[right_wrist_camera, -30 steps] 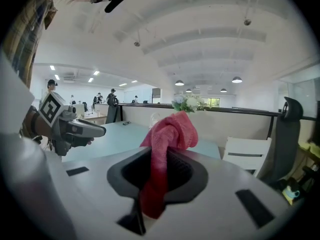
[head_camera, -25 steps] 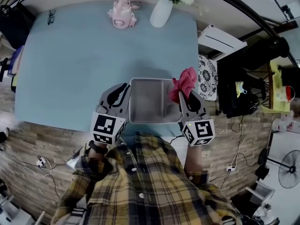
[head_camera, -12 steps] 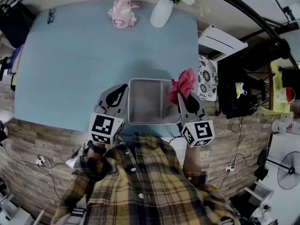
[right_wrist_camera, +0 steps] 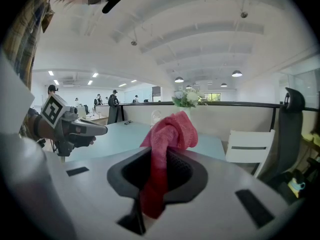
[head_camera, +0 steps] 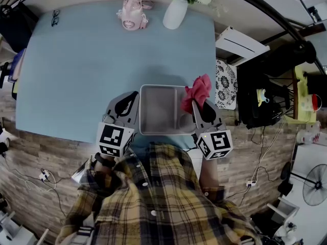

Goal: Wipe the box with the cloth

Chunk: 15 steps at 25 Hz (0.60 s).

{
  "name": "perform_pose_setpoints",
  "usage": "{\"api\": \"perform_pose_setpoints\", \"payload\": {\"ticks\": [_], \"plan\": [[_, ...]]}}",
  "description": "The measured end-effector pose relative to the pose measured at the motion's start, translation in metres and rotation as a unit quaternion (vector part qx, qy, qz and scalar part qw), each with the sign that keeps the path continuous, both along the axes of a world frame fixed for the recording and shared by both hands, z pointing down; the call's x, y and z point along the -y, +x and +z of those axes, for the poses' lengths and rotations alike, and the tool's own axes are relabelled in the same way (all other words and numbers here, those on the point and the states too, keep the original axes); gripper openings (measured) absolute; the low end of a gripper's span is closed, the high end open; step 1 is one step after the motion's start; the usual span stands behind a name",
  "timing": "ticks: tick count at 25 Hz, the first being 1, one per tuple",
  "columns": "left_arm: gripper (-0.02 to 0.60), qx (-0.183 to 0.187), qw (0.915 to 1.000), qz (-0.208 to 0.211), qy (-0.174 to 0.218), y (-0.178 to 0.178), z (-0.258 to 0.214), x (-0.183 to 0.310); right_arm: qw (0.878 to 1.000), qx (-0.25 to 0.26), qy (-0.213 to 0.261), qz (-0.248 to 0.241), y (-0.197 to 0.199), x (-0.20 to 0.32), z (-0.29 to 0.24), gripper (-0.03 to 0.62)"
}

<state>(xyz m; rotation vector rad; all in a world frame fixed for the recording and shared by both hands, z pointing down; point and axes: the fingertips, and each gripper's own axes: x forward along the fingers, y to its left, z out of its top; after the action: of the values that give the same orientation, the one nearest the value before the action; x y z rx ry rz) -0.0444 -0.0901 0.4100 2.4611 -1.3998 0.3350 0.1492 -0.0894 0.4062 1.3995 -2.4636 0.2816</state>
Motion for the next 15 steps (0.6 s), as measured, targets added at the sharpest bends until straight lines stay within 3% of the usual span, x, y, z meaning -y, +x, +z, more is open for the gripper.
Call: {"api": "perform_pose_setpoints", "payload": {"ticks": [15], "plan": [[-0.009,0.002,1.0000,0.008,-0.002,0.0003,0.0019,-0.0040,1.000,-0.005,-0.006,0.012,0.0025,-0.0054,0.0023,0.067]]}}
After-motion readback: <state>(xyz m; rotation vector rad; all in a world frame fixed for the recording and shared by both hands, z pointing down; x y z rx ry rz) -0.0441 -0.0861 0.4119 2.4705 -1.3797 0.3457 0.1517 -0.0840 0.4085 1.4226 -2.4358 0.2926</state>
